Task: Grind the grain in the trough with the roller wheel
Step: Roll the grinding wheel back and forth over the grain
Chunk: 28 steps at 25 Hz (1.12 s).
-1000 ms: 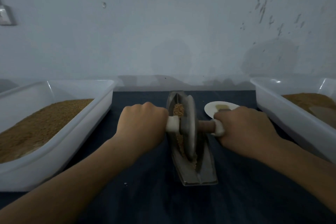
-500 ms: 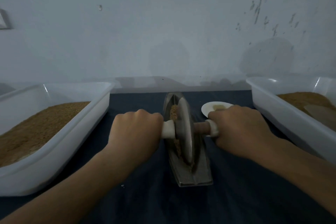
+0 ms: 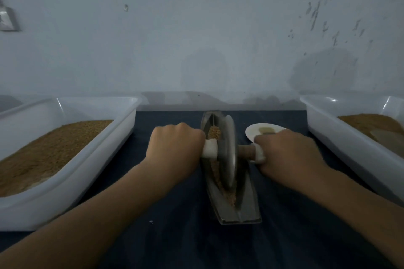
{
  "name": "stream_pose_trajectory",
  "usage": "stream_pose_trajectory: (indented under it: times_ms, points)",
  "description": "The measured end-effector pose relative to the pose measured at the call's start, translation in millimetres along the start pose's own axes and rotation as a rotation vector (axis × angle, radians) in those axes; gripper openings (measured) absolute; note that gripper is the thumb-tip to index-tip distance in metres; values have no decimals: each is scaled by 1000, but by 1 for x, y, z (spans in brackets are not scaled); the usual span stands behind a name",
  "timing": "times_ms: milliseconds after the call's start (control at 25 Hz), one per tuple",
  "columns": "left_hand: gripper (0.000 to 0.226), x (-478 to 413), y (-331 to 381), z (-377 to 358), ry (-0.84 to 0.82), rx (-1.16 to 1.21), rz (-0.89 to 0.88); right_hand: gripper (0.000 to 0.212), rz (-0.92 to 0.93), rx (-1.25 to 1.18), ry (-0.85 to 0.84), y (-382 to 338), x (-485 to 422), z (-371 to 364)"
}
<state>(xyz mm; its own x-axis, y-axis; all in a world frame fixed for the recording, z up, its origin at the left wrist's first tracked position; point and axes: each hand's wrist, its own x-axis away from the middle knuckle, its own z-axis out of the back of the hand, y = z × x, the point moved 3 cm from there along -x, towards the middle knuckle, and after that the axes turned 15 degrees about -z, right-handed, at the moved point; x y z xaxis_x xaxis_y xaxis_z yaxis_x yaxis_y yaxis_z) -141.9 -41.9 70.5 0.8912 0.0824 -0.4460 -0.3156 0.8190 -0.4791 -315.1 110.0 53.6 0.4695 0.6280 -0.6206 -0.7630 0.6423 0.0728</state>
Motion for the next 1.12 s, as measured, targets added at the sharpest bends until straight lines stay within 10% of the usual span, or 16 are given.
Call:
stream_pose_trajectory:
  times_ms: [120, 360, 480, 640, 840, 1120]
  points:
    - [58, 11, -2, 11, 42, 1, -6, 26, 63, -7, 66, 5, 5, 12]
    - [7, -35, -20, -32, -179, 153, 224, 9, -67, 84, -172, -28, -64, -11]
    - [3, -20, -18, -24, -165, 162, 163, 10, -44, 46, -210, -18, -49, -5]
    - [54, 14, -5, 8, -17, 43, -34, 25, 87, 99, 52, 0, -1, 20]
    - [4, -25, -11, -19, -126, 58, 139, 22, -98, 11, -170, -13, -38, -13]
    - [28, -11, -7, -6, -39, 8, -42, 19, -26, -3, -179, 2, -16, -9]
